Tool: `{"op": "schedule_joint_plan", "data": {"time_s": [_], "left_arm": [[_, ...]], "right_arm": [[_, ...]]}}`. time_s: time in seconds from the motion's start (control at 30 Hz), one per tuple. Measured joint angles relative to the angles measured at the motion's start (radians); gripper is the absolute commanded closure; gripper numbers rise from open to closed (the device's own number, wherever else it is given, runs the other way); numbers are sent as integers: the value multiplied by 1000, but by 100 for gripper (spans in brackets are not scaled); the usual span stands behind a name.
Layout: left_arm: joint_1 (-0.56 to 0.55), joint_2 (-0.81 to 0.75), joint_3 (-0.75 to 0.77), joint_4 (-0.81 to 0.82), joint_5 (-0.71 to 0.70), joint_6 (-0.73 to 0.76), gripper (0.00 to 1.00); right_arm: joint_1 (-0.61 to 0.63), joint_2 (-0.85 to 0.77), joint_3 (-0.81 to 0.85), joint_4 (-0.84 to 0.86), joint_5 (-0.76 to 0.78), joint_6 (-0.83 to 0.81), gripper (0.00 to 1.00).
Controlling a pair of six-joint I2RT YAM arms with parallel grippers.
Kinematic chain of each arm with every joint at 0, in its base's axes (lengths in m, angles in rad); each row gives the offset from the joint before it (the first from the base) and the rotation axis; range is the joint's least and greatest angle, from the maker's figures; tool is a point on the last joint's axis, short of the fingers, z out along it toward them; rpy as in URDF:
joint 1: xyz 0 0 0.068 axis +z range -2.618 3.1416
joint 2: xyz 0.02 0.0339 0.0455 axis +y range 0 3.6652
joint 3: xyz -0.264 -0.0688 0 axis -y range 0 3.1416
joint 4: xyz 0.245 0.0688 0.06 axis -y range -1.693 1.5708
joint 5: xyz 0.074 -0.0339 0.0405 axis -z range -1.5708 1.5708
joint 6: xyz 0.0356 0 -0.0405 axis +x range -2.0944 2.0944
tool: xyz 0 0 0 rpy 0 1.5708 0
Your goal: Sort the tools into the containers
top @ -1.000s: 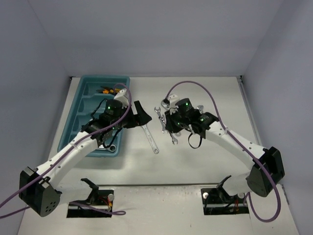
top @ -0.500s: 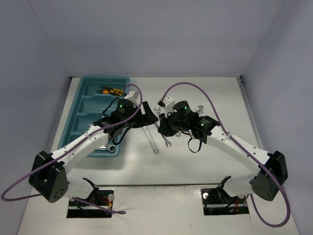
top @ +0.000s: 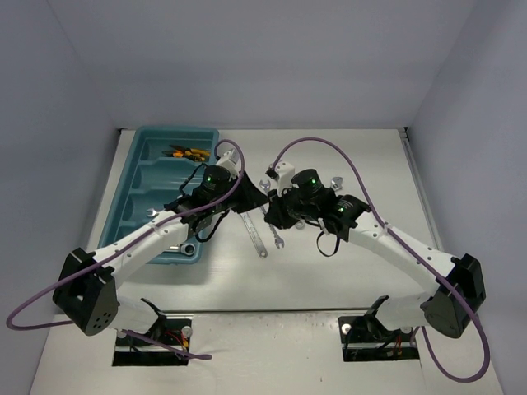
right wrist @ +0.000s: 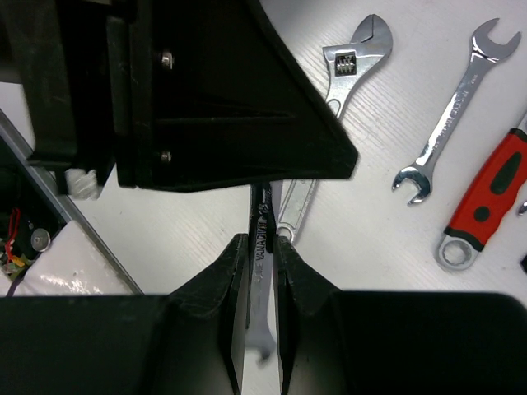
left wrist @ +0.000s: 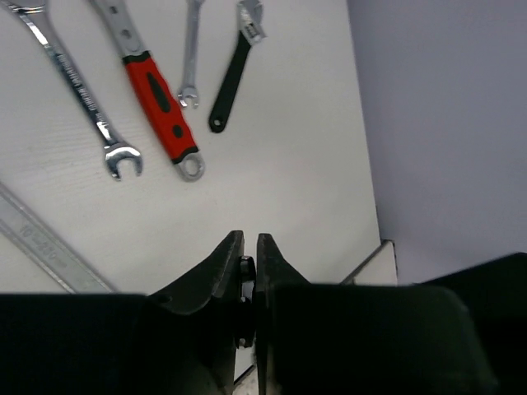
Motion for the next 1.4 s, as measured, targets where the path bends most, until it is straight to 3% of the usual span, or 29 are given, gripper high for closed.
{"op": "schedule_joint_plan", "data": {"time_s": [0.1, 0.13, 0.2, 0.23, 0.37, 0.53, 0.8, 1.03, 1.27, 1.4], "left_arm": [[-7, -3, 2, 18, -2, -4, 100], [-7, -3, 1, 21, -3, -8, 100], [-6, -5, -1, 24, -7, -16, 100], [-4, -8, -1, 24, -10, -17, 100], [23, -34, -17, 6, -19, -15, 100], [184, -97, -35, -61, -13, -4, 100], [633, -223, -54, -144, -42, 44, 100], [771, -149, -93, -131, -78, 68, 98], [878, 36, -149, -81, -58, 79, 75], [886, 79, -148, -73, -59, 99, 50]], "right_arm": [[0, -2, -5, 11, 1, 1, 100], [0, -2, -5, 14, 1, 1, 94], [0, -2, -5, 21, 1, 2, 70], [0, -2, -5, 22, 1, 3, 49], [0, -6, -5, 36, 7, 3, 30], [-1, -32, -5, 39, 37, 1, 29], [-20, -78, -19, 45, 74, 2, 29], [-46, -80, -63, 43, 94, 4, 29], [-60, -80, -84, 42, 101, 6, 30], [-61, -74, -92, 41, 116, 6, 30]]}}
